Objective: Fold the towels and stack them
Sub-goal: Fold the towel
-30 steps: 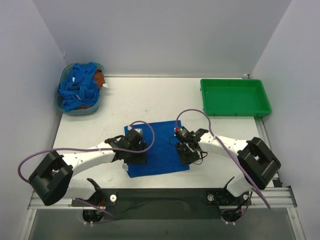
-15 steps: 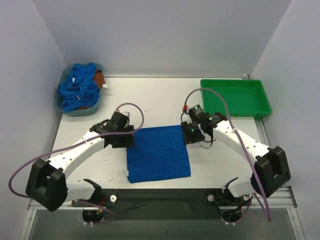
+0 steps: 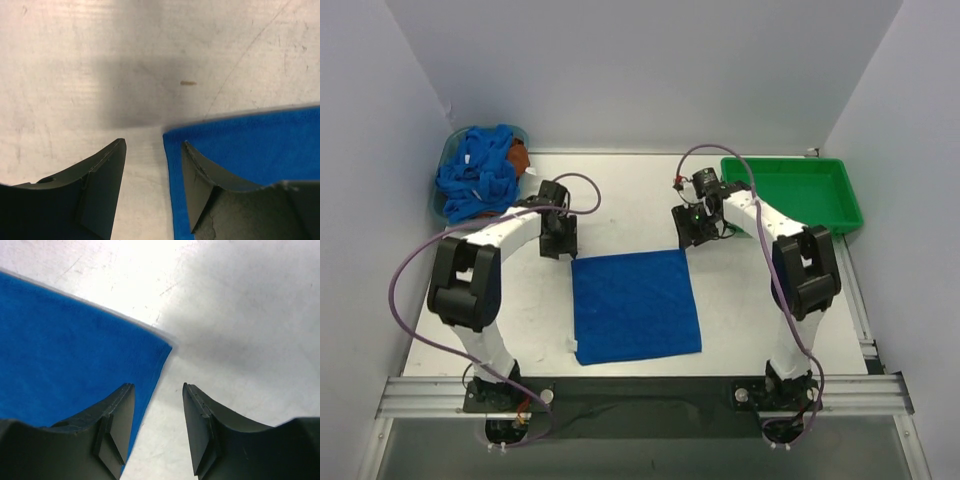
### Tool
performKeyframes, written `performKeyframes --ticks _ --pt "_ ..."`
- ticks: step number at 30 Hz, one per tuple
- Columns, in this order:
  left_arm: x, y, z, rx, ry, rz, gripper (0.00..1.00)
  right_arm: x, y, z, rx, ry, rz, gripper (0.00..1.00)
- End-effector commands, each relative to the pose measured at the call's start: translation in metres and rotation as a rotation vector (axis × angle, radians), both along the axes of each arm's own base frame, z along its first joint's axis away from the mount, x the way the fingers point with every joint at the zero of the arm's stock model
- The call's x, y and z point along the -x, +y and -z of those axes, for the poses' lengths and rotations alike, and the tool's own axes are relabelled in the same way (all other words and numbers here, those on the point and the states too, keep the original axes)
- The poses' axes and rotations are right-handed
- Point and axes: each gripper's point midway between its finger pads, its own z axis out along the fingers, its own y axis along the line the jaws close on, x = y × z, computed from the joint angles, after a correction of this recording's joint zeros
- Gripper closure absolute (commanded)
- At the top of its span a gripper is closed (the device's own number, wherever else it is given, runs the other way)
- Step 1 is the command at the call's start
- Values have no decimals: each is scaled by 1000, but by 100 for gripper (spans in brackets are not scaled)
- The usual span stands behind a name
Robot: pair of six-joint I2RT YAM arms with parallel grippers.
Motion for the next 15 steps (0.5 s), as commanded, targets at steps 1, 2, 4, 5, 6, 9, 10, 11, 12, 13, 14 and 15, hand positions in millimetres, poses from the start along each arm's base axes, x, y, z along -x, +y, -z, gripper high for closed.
performKeyframes --ticks 1,2,4,5,6,9,10,11,12,13,14,15 --pt "-27 -5 -4 0 -40 66 42 -18 9 -9 -17 -46 -99 56" --pt "-31 -7 -6 -3 -42 76 42 -23 11 -10 -18 -57 -110 55" --pt "-29 -5 1 -22 -18 108 42 -27 13 -2 -13 -45 -124 54" --pt "-29 -5 3 -27 -15 117 42 -29 12 1 -9 -43 -131 54" --pt "-28 -4 4 -33 -11 131 42 -32 13 6 -7 -35 -134 53" --pt "-25 -3 10 -43 5 149 41 -34 15 17 -2 -15 -143 52" --pt "-23 -2 14 -45 14 151 42 -34 16 20 -2 -6 -145 52" --pt "-23 -2 15 -47 18 153 42 -34 16 22 -3 3 -147 52" --pt "-20 -2 18 -51 27 156 42 -34 17 27 2 12 -152 53" --pt "-18 -1 22 -55 37 157 42 -32 18 30 3 22 -156 53" --pt "-18 -1 23 -56 40 159 42 -31 17 32 5 31 -158 53" --pt "-16 -1 25 -56 46 161 42 -29 17 36 13 42 -163 53"
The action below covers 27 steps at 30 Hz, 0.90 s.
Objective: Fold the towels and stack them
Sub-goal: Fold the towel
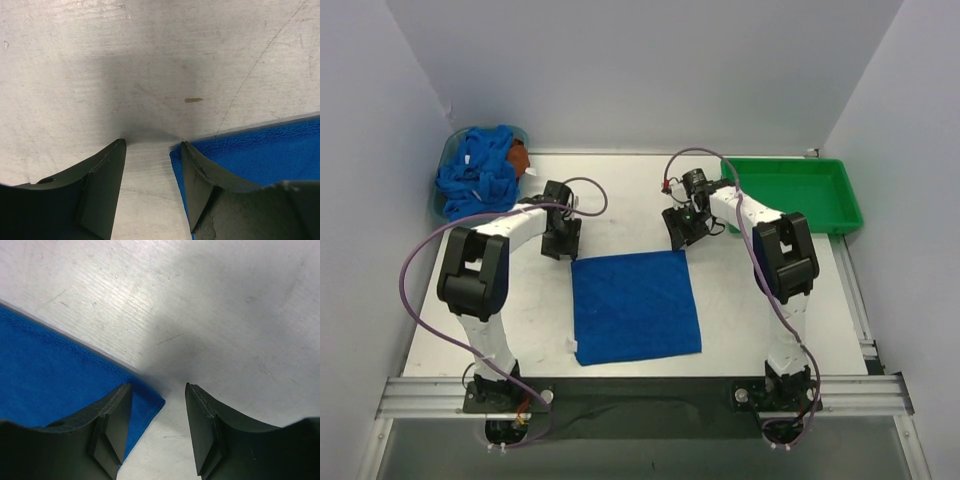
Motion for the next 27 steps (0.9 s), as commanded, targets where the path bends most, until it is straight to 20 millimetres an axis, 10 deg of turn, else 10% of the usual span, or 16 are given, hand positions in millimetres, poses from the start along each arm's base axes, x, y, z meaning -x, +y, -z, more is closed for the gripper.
performKeyframes --ticks 1,18,27 --pt "-1 -3 2 0 4 35 42 6 3 2 11 33 -41 53" --pt "1 -3 5 -8 12 33 42 31 -9 25 129 129 -86 62" --pt "1 -4 3 -1 4 44 41 37 -16 35 181 154 -96 88"
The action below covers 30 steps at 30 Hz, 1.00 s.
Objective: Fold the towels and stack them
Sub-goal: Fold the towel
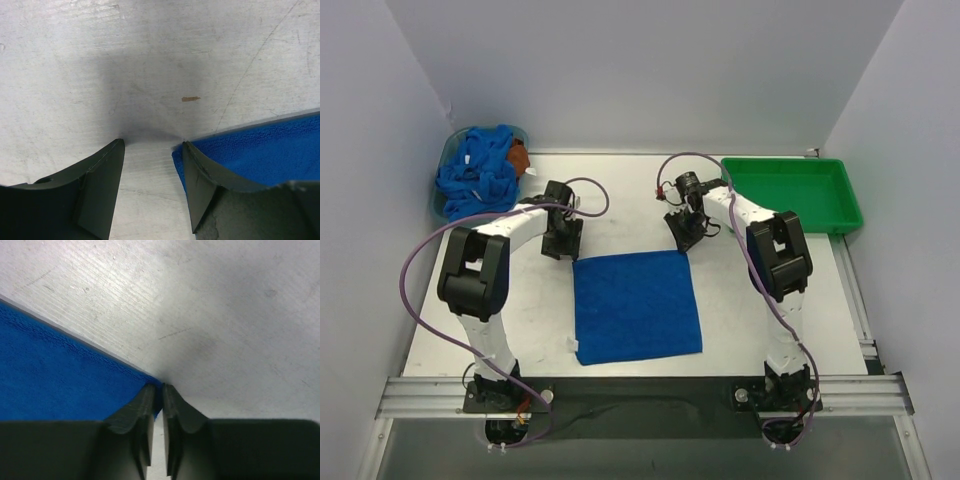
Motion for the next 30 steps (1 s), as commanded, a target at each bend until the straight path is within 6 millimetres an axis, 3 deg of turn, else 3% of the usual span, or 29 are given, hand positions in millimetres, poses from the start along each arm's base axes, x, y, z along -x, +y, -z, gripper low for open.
performKeyframes --ticks 1,3,11,18,21,23,30 --pt "1 -4 1 10 2 27 39 27 -12 18 90 112 -30 91" --pt "0 -7 -1 10 -10 44 38 28 -12 20 98 113 -39 100" --pt "-4 -22 -12 88 -70 83 37 27 -11 18 108 101 -41 100" --pt "-19 -25 -68 172 -273 44 36 29 -15 19 119 100 -45 100" --pt "-20 -28 -80 189 -314 62 36 30 -18 19 125 102 -44 100" --pt "-17 -29 -79 196 -305 81 36 31 -18 18 126 100 -45 100" --pt "-2 -29 -43 115 -189 125 36 32 -18 17 124 96 -45 100"
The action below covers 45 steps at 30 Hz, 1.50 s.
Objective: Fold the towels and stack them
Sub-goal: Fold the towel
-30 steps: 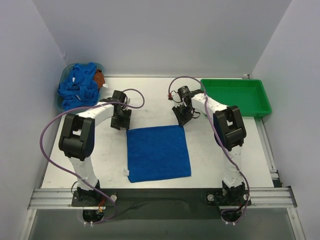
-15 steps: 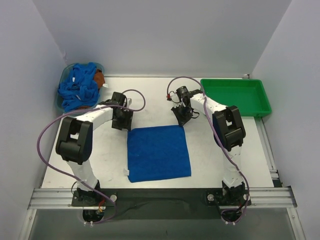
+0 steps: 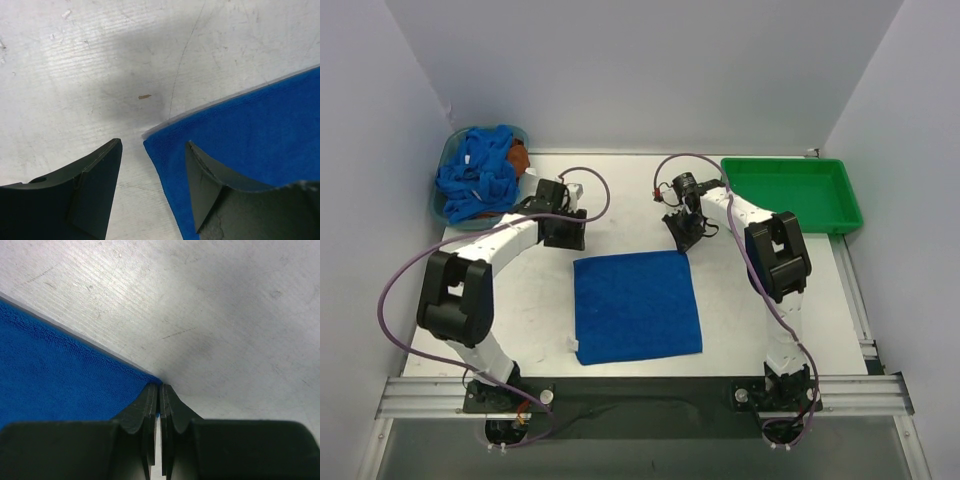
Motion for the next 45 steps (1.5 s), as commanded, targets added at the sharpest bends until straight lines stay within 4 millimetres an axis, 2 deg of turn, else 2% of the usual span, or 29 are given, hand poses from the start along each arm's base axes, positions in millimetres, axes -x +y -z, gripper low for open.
performKeyframes --ticks 1,8,10,17,25,31,34,40,45 --pt "5 -1 15 -61 40 45 37 29 -19 16 95 100 -18 100" --pt "8 2 37 -124 108 52 43 30 -20 16 98 99 -19 100" --pt "10 2 43 -136 122 56 48 31 -21 16 100 103 -19 100" --pt "13 11 62 -201 177 39 49 31 -20 16 98 102 -20 100" --pt "28 14 82 -269 249 51 48 32 -19 17 97 104 -21 100" --pt "32 10 90 -260 290 60 63 32 -21 18 107 103 -21 100" --pt "32 9 92 -256 298 61 61 33 -22 19 110 106 -24 100" --pt "34 14 95 -264 317 56 41 34 -24 20 115 105 -24 100" --pt "25 20 87 -227 305 40 39 34 -24 19 115 105 -26 100"
